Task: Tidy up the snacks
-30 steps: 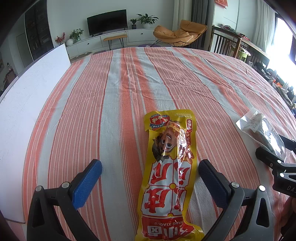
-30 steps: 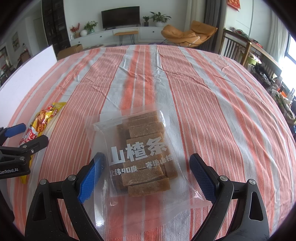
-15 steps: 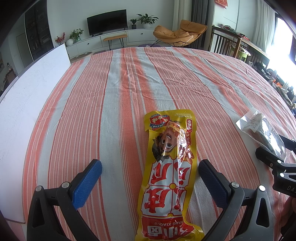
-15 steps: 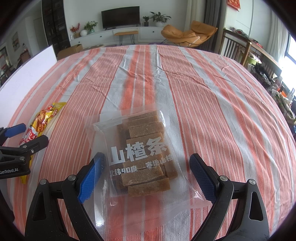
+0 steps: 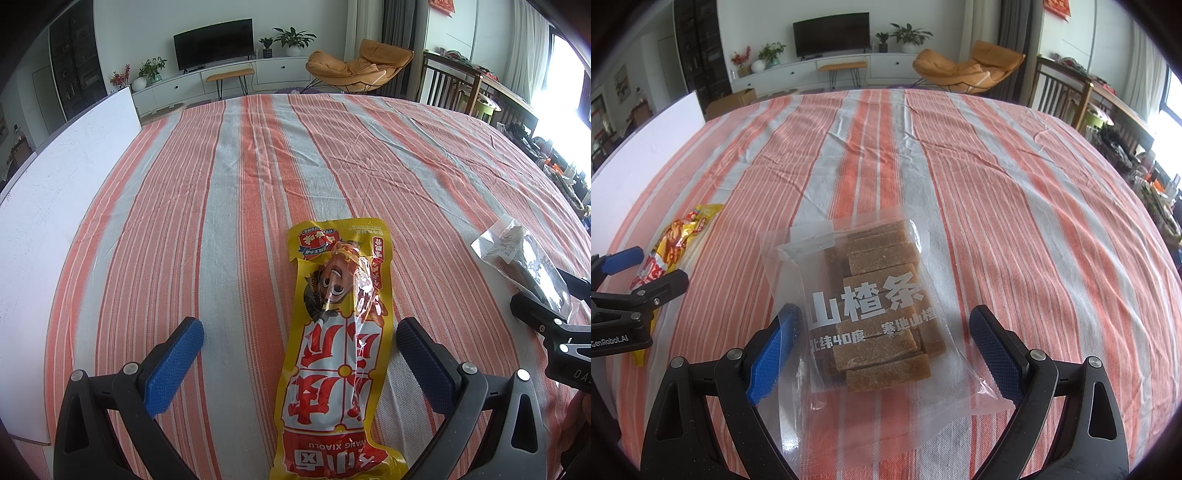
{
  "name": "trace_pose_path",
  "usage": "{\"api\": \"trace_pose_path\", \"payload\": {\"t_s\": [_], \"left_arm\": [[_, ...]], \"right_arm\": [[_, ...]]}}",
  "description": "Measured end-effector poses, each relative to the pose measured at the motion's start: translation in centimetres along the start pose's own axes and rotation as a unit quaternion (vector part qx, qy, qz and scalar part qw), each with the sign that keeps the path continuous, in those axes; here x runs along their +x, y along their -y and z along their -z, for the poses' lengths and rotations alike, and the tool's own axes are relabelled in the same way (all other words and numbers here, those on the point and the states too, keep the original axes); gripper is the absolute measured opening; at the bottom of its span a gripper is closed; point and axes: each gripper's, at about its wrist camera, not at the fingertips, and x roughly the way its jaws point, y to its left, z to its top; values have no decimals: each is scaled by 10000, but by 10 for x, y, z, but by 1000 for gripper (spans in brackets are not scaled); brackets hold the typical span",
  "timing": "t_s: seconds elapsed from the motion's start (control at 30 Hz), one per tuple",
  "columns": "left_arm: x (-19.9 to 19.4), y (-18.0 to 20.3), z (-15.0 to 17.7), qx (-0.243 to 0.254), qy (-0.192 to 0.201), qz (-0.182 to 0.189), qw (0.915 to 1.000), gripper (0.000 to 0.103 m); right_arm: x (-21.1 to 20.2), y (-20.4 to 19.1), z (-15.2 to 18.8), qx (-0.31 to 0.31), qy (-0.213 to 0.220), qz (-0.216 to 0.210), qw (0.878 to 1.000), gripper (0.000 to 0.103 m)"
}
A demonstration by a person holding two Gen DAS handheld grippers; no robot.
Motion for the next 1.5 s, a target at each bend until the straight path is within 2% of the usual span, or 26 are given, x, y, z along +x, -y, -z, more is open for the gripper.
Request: {"api": "trace_pose_path", "payload": {"t_s": [0.1, 0.13, 0.2, 0.27, 0.37, 0.43, 0.47, 0.5, 0.53, 0.7, 0.8, 0.87, 1.0, 1.07, 1.17, 1.27, 1.33, 1.37, 1.4, 1.43, 1.5], "left_arm": [[1, 0, -2, -44, -7, -2, 10000, 103], [2, 0, -4, -28, -79, 1, 10000, 103], [5, 0, -12, 90, -530, 63, 9985, 103], [9, -3, -21, 210, -1056, 121, 9941, 103], [9, 3, -25, 567, -1317, 347, 9891, 102], [2, 8, -25, 912, -1076, 446, 9890, 86], [-5, 7, -27, 929, -907, 580, 9898, 52], [-6, 4, -30, 855, -925, 583, 9903, 47], [-8, -2, -31, 704, -939, 603, 9913, 47], [-38, -37, -30, -99, -539, 1226, 9909, 45], [-76, -63, -29, -551, -152, 1650, 9846, 45], [-108, -87, -36, -733, 154, 1798, 9808, 46], [-161, -157, -53, -986, 681, 1565, 9804, 46], [-181, -204, -62, -1159, 844, 1193, 9825, 46], [-194, -270, -67, -1384, 880, 399, 9857, 47], [-188, -328, -61, -1671, 662, -108, 9837, 48], [-177, -356, -55, -1828, 450, -538, 9806, 61], [-176, -367, -49, -1888, 402, -620, 9792, 75], [-175, -376, -44, -1958, 393, -672, 9775, 83], [-174, -381, -38, -2031, 417, -722, 9756, 83], [-174, -385, -29, -2094, 478, -759, 9737, 84]], "right_arm": [[1, -1, 0, -11, -47, -59, 10000, 97], [3, 0, -3, -84, -188, -139, 9997, 97], [5, 2, -13, -289, -690, -391, 9964, 97], [6, 10, -22, -184, -1100, -742, 9910, 96], [14, 9, -33, -221, -1565, -818, 9840, 97], [17, -2, -35, -581, -1643, -757, 9818, 93], [16, -5, -34, -696, -1616, -735, 9816, 87], [14, -7, -35, -725, -1557, -720, 9825, 70], [10, -7, -36, -725, -1516, -601, 9839, 59], [-5, 13, -38, 13, -1485, -1122, 9825, 57], [-21, 18, -46, 510, -1346, -1682, 9752, 57], [-32, 9, -56, 604, -1228, -1922, 9718, 57], [-63, -50, -100, 451, -886, -2625, 9598, 57], [-77, -95, -125, 267, -730, -2989, 9511, 57], [-94, -182, -160, -129, -538, -3506, 9349, 57], [-100, -274, -188, -601, -405, -3764, 9236, 58], [-94, -324, -201, -758, -345, -3874, 9181, 63], [-89, -353, -209, -797, -263, -3951, 9148, 67], [-84, -369, -213, -780, -179, -4009, 9126, 81], [-80, -383, -216, -743, -91, -4026, 9123, 85], [-72, -407, -224, -737, 79, -3864, 9194, 85]]}}
